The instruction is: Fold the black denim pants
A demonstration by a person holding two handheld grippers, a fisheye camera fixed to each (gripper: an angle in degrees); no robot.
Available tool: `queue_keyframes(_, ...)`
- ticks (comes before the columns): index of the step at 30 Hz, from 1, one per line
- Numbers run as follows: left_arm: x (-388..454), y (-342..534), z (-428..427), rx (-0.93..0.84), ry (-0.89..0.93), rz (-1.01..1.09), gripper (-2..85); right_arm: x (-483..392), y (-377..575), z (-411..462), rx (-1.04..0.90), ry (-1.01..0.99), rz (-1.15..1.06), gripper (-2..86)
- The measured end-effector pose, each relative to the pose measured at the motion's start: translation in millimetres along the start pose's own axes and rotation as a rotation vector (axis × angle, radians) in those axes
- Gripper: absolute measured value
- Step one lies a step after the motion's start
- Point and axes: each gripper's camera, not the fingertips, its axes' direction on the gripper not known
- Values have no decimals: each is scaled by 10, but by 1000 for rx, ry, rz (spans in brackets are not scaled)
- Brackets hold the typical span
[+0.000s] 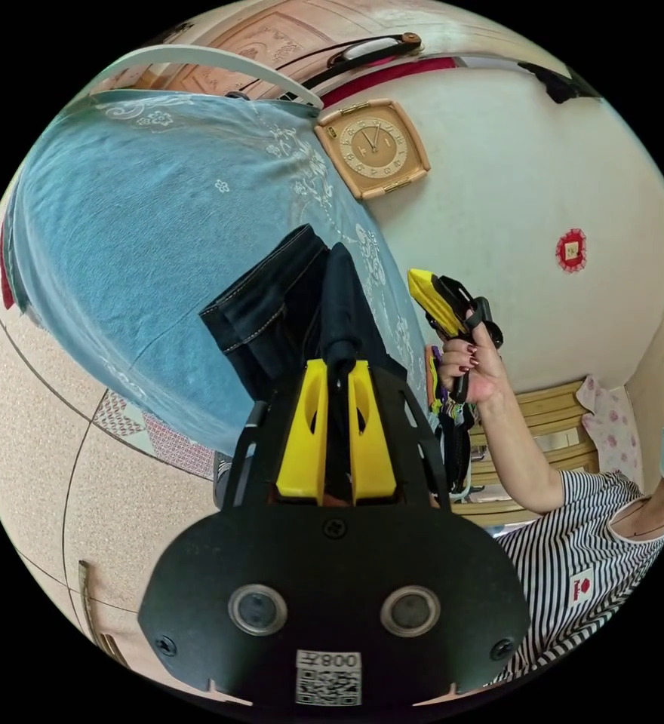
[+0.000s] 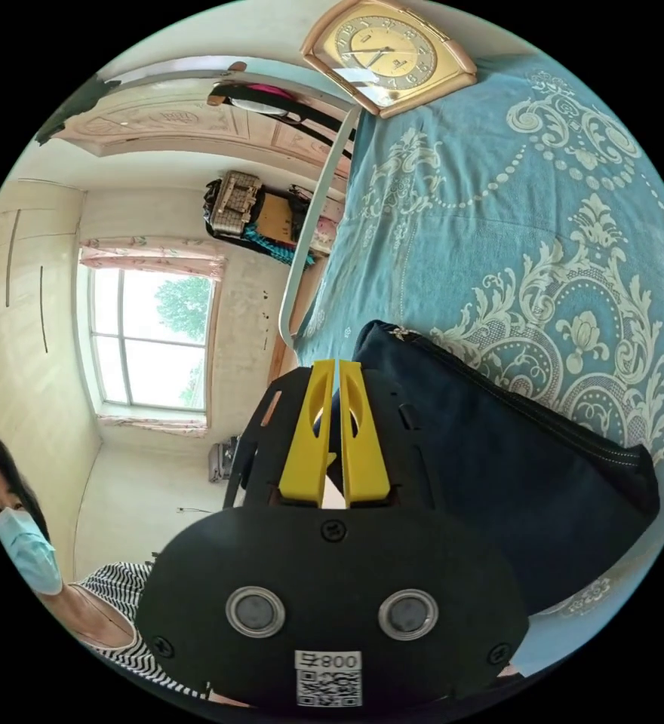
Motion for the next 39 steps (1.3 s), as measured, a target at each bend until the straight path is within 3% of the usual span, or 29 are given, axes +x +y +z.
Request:
queue_keyframes(8,-663,406,130,17,5,-45,13,-524,95,686,-191,262,-184,2)
queue_keyframes(13,-609,583,138,45,-69,32,18,-1076,250,1396,-361,442,-415,1)
queue_keyframes(21,-859,816,216,35,-81,-56,54,-1465,316,1960,-468,552,-536,1)
queue_keyframes(25,-769,1148,112,131,-129,-67,48,-1596,443,2072,-434,604,-629,2)
queue_keyframes(30,-189,1363,6,260,-293,72,9,-1683,619,2160,-401,672,-731,2)
queue_keyframes(33,100,1209,308,175,-273,172,4,-1683,682,2148,-378,682,-726,2)
queue_keyframes(37,62,1050,964,-2,-475,132,1,-1663,673,1954,-441,633,-661,1)
queue_keyframes(39,140,1078,973,44,-427,94,1,-1625,724,1687,-388,620,-649,1)
